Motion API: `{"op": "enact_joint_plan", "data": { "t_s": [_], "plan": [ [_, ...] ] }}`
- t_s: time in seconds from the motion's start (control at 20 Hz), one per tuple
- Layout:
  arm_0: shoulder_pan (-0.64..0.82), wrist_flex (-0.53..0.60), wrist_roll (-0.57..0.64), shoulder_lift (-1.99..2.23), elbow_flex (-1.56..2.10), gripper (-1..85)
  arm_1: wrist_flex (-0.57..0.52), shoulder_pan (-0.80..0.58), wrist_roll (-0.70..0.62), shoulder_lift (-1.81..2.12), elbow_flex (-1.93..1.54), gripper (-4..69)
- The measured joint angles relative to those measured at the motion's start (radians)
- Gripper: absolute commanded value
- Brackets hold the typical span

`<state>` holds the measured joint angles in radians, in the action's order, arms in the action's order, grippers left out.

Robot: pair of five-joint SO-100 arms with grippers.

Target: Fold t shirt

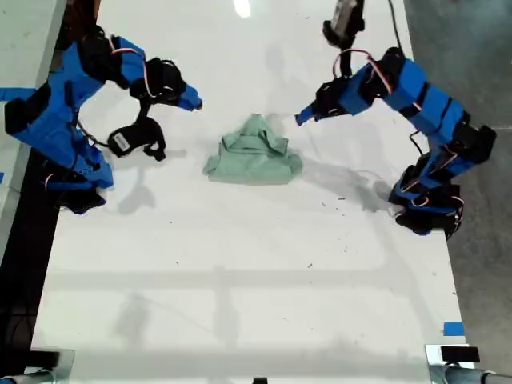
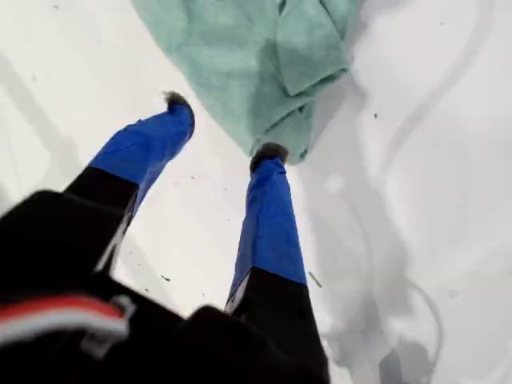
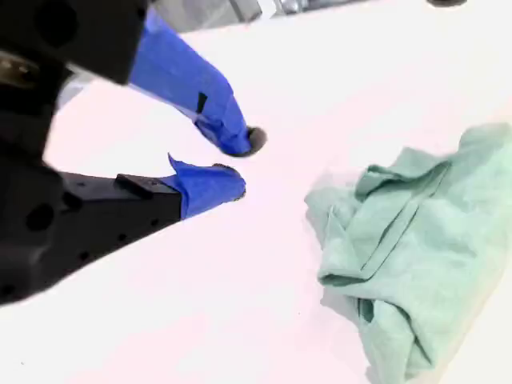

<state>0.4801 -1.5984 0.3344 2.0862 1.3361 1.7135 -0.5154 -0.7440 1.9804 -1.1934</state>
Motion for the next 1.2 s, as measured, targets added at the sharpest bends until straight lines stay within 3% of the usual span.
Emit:
{"op": "enact_joint_plan", "data": {
  "t_s": [0.2,0.45,0.65,1.2],
  "plan": [
    [-0.146,0.023,-0.141,0.416,0.359,-0.2,0.015,0.046,0.101,0.577,-0.390,1.7],
    [-0.281,0.175,-0.305,0.940,0.959,-0.2,-0.055,0.169,0.213,1.097,-0.930,1.7],
    [-0.437,0.249,-0.408,1.258,1.166,-0.2,-0.057,0.265,0.281,1.433,-1.152,1.7],
    [-0.520,0.259,-0.440,1.500,1.209,-0.2,-0.046,0.298,0.287,1.517,-1.186,1.7]
  ]
}}
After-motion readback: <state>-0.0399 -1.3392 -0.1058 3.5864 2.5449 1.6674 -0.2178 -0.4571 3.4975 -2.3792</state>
